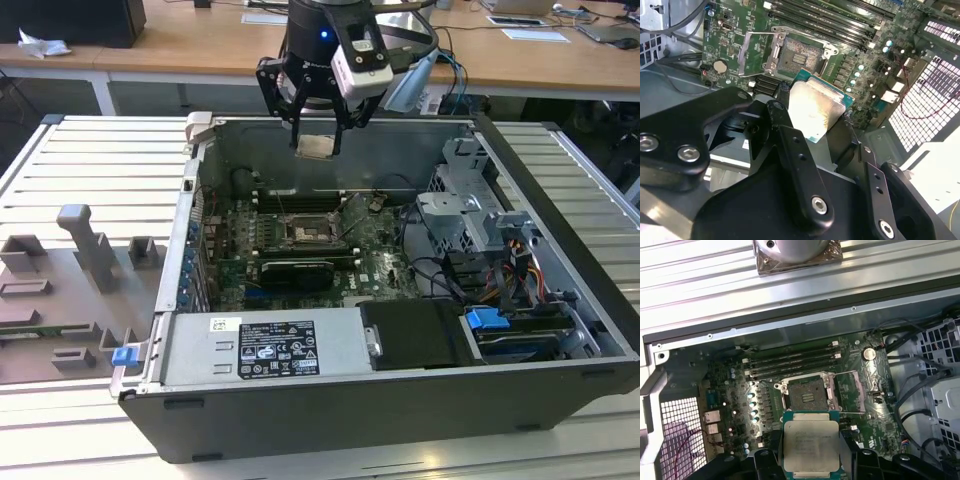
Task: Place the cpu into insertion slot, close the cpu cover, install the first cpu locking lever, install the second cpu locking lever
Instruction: 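Place the cpu into insertion slot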
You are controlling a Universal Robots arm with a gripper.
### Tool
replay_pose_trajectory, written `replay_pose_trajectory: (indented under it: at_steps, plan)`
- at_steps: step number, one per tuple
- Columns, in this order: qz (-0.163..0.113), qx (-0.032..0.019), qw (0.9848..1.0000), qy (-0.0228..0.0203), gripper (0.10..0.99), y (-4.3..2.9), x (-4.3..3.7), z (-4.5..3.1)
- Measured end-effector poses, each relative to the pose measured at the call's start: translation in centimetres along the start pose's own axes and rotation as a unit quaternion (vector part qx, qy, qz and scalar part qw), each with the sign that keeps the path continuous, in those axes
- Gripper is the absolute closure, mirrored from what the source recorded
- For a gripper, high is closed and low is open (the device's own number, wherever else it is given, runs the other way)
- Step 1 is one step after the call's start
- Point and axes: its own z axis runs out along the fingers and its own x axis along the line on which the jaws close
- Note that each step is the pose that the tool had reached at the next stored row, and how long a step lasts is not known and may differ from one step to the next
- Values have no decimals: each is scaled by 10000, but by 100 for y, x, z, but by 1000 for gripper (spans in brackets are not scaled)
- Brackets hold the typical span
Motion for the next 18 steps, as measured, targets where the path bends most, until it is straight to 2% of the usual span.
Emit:
replay_pose_trajectory:
  at_steps: [18]
  plan:
    - [274,-5,9996,-25,545,0,0,1]
